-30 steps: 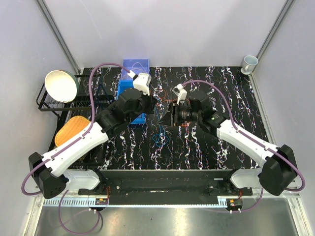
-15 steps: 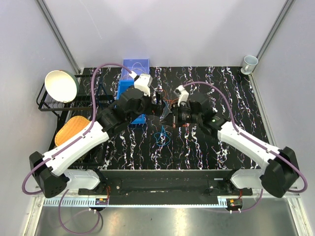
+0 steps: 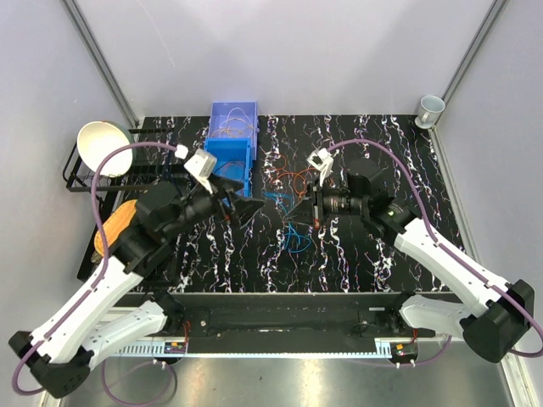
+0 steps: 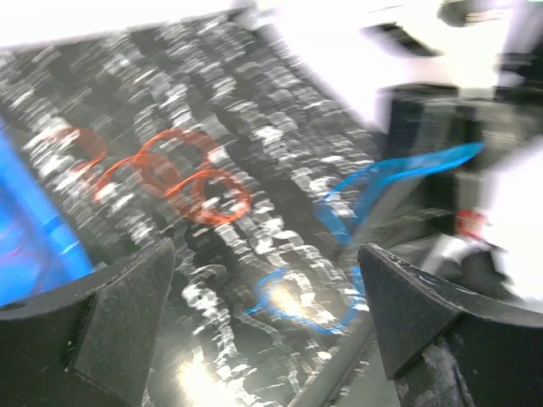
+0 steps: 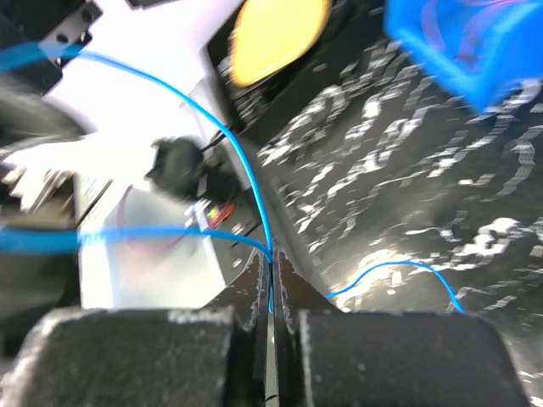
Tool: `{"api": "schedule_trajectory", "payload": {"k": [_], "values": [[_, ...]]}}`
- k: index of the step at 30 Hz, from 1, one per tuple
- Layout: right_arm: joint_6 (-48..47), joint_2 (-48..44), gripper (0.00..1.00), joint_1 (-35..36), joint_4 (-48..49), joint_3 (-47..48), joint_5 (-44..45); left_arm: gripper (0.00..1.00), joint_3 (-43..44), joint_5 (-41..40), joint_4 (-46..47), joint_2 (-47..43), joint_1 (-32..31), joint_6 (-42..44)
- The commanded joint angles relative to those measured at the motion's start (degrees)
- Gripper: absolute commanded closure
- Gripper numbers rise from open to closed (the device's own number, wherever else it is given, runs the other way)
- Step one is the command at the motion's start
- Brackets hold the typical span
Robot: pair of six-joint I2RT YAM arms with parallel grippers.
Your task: Untangle the cables
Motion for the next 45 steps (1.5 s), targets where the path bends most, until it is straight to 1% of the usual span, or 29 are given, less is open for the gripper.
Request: {"api": "schedule_trajectory", "payload": {"k": [1, 4, 7, 11, 12, 14, 19, 21, 24, 25, 26, 27, 28, 29, 30, 31, 34, 36, 37, 38, 41, 45], "values": [[-1.17, -2.35, 1.0, -0.34, 0.38, 3.02, -11.54, 0.11, -2.42, 16.04, 10.92, -3.07, 0.18, 0.5], [0.33, -3.14, 1.0, -0.34, 1.43, 3.19, -12.94, 0.12, -3.12, 18.5, 12.5, -3.25, 0.18, 0.15], [1.82, -3.05, 1.0, -0.43, 3.19, 2.67, -16.9, 0.16, -4.09, 22.01, 15.93, -3.08, 0.88, -0.72], [4.72, -2.87, 1.0, -0.43, 7.66, 1.53, -18.92, 0.25, -4.44, 22.99, 17.6, -2.55, 1.24, -0.38], [5.42, -2.87, 1.0, -0.34, 8.46, 0.83, -19.8, 0.29, -4.27, 22.9, 17.6, -2.29, 1.24, -0.03], [6.74, -2.52, 1.0, -0.43, 10.3, 0.3, -20.16, 0.32, -4.09, 23.08, 17.87, -1.23, 1.41, 0.06], [8.41, -1.73, 1.0, -0.43, 11.99, -1.02, -20.95, 0.35, -4.36, 26.06, 22.52, 0.78, 1.33, -2.48], [8.77, -1.29, 1.0, -0.43, 14.18, -1.2, -21.03, 0.36, -4.44, 27.29, 24.36, 1.66, 1.33, -3.1], [9.21, -0.94, 1.0, -0.34, 14.8, -1.46, -21.12, 0.4, -4.18, 28.26, 24.9, 2.46, 1.33, -3.72], [9.3, -0.85, 1.0, -0.43, 14.97, -1.55, -21.12, 0.47, -4.01, 28.52, 25.07, 2.81, 1.33, -3.8], [9.38, -0.85, 1.0, -0.43, 15.24, -1.81, -21.21, 0.51, -4.0, 28.53, 25.25, 3.16, 1.33, -3.89], [9.47, -0.85, 1.0, -0.34, 15.5, -1.9, -21.21, 0.56, -4.0, 28.7, 25.42, 3.34, 1.33, -3.89], [9.47, -0.85, 1.0, -0.34, 15.59, -1.99, -21.3, 0.67, -4.0, 28.79, 25.77, 3.51, 1.33, -4.24], [9.47, -0.77, 1.0, -0.34, 15.85, -2.17, -21.21, 0.98, -4.0, 28.18, 25.86, 3.6, 1.33, -4.33], [9.47, -0.76, 1.0, -0.34, 15.94, -2.34, -21.3, 1.0, -3.92, 27.57, 25.69, 3.6, 1.41, -4.77], [9.47, -0.85, 1.0, -0.43, 15.94, -2.43, -21.21, 1.0, -4.09, 27.04, 25.6, 3.52, 1.33, -4.69], [8.95, -1.11, 1.0, -0.43, 14.9, -2.87, -19.81, 1.0, -3.4, 21.51, 23.59, 2.55, 1.33, -4.34], [7.03, -1.55, 1.0, -0.69, 12.88, -3.04, -15.87, 1.0, -1.9, 17.2, 19.29, 2.37, 1.33, -2.5], [6.23, -1.82, 1.0, -0.69, 8.95, -3.13, -14.46, 1.0, -1.03, 15.36, 17.53, 2.37, 1.33, -1.88], [5.35, -1.99, 1.0, -0.87, 7.69, -3.66, -12.18, 1.0, 1.51, 11.78, 14.04, 2.55, 1.33, -1.18], [3.94, -2.52, 0.95, -0.87, 5.57, -6.11, -9.7, 1.0, 7.04, 6.05, 7.35, 4.21, 1.33, 1.64], [5.07, -2.08, 0.87, -0.87, 5.92, -9.28, -9.52, 1.0, 13.56, 1.55, 4.07, 6.94, 1.76, 3.4]]}}
